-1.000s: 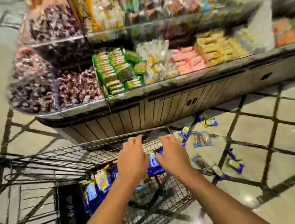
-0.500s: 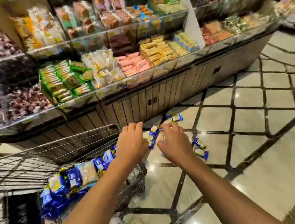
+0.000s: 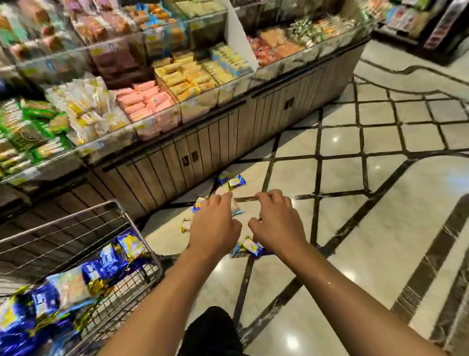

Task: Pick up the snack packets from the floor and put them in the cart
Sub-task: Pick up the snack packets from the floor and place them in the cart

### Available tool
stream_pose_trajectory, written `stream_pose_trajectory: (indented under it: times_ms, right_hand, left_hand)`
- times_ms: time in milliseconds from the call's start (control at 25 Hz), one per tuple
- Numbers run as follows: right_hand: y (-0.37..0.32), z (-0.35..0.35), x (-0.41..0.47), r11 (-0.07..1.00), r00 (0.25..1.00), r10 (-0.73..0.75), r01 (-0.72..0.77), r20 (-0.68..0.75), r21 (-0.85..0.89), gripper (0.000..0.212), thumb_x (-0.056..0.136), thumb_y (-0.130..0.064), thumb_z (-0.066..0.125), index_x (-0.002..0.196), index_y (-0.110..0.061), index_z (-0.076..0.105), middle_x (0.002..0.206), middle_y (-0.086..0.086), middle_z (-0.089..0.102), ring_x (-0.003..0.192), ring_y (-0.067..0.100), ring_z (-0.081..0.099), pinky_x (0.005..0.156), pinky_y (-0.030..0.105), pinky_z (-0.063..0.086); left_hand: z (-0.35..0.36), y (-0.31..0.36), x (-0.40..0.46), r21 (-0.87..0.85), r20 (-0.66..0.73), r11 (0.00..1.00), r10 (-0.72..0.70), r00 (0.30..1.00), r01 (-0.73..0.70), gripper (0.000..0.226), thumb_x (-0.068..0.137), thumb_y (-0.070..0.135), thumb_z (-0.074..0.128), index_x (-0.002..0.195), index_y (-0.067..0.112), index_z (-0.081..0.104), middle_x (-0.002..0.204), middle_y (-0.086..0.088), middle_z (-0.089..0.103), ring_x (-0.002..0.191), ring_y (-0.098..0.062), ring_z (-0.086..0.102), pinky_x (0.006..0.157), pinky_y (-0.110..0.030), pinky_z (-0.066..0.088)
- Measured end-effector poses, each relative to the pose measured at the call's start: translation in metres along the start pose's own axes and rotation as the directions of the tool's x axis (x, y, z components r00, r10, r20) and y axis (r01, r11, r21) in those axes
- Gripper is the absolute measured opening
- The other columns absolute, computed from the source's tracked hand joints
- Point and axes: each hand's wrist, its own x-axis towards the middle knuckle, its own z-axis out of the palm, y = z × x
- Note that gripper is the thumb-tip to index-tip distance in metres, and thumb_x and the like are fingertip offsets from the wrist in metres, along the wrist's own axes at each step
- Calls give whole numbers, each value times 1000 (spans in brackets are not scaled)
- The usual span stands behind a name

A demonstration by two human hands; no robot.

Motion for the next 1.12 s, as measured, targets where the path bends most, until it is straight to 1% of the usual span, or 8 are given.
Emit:
stream_pose_trajectory:
  times_ms: [200, 320, 440, 520, 720, 880, 1000, 1120]
  right_hand:
    - [46, -9, 11, 996, 997, 76, -75, -6, 41, 52, 88, -35, 57, 137, -23, 46, 137, 3, 43, 127, 24, 40, 96, 42, 46]
    - [72, -14, 25, 992, 993, 116, -115, -1, 58, 54, 88, -34, 58, 139, -23, 46, 137, 3, 43, 126, 26, 42, 98, 41, 44]
    - [105, -21, 56, 991, 991, 132, -133, 20, 30, 53, 89, -34, 58, 140, -23, 46, 137, 3, 44, 126, 27, 42, 98, 41, 43]
    - [126, -26, 84, 990, 989, 140, -141, 48, 18, 51, 89, -31, 58, 138, -22, 47, 136, 4, 44, 126, 27, 41, 97, 41, 42]
    - [162, -43, 152, 992, 989, 119, -122, 82, 30, 47, 88, -29, 58, 133, -20, 50, 133, 5, 44, 123, 27, 42, 95, 41, 44]
    - [188, -53, 195, 990, 988, 116, -123, 101, 71, 47, 88, -29, 57, 134, -20, 50, 135, 5, 44, 123, 28, 42, 94, 40, 44]
    - [203, -60, 222, 989, 988, 104, -115, 117, 90, 46, 89, -30, 58, 133, -19, 51, 135, 7, 45, 123, 30, 43, 95, 41, 44]
    - [225, -65, 249, 985, 985, 90, -110, 150, 134, 50, 90, -33, 59, 137, -19, 48, 139, 7, 44, 127, 29, 42, 95, 42, 45]
  left_hand:
    - [18, 43, 25, -45, 50, 997, 71, 996, -68, 59, 87, 24, 55, 144, 16, 39, 136, -10, 50, 122, -32, 45, 96, -42, 41]
    - [32, 64, 50, -86, 83, 994, 69, 994, -62, 61, 88, 25, 57, 146, 18, 38, 139, -10, 48, 126, -33, 44, 100, -43, 39]
    - [51, 88, 85, -114, 95, 992, 62, 993, -51, 60, 89, 27, 57, 145, 20, 38, 138, -8, 48, 125, -32, 45, 99, -44, 41]
    - [62, 101, 112, -130, 105, 991, 38, 994, -24, 60, 89, 29, 56, 145, 21, 38, 136, -7, 49, 124, -31, 45, 98, -45, 43]
    - [74, 120, 179, -144, 142, 987, -45, 989, 66, 62, 92, 28, 56, 149, 20, 34, 144, -7, 45, 129, -30, 43, 100, -44, 41]
    - [73, 142, 229, -139, 142, 987, -65, 988, 84, 62, 91, 25, 59, 148, 19, 37, 144, -9, 46, 127, -31, 45, 100, -45, 42]
    - [74, 163, 254, -145, 147, 985, -71, 987, 93, 61, 91, 25, 56, 147, 15, 36, 145, -12, 44, 129, -35, 42, 100, -47, 40]
    - [87, 188, 273, -148, 159, 978, -125, 979, 148, 61, 91, 27, 57, 147, 15, 37, 144, -13, 45, 130, -36, 40, 101, -49, 40]
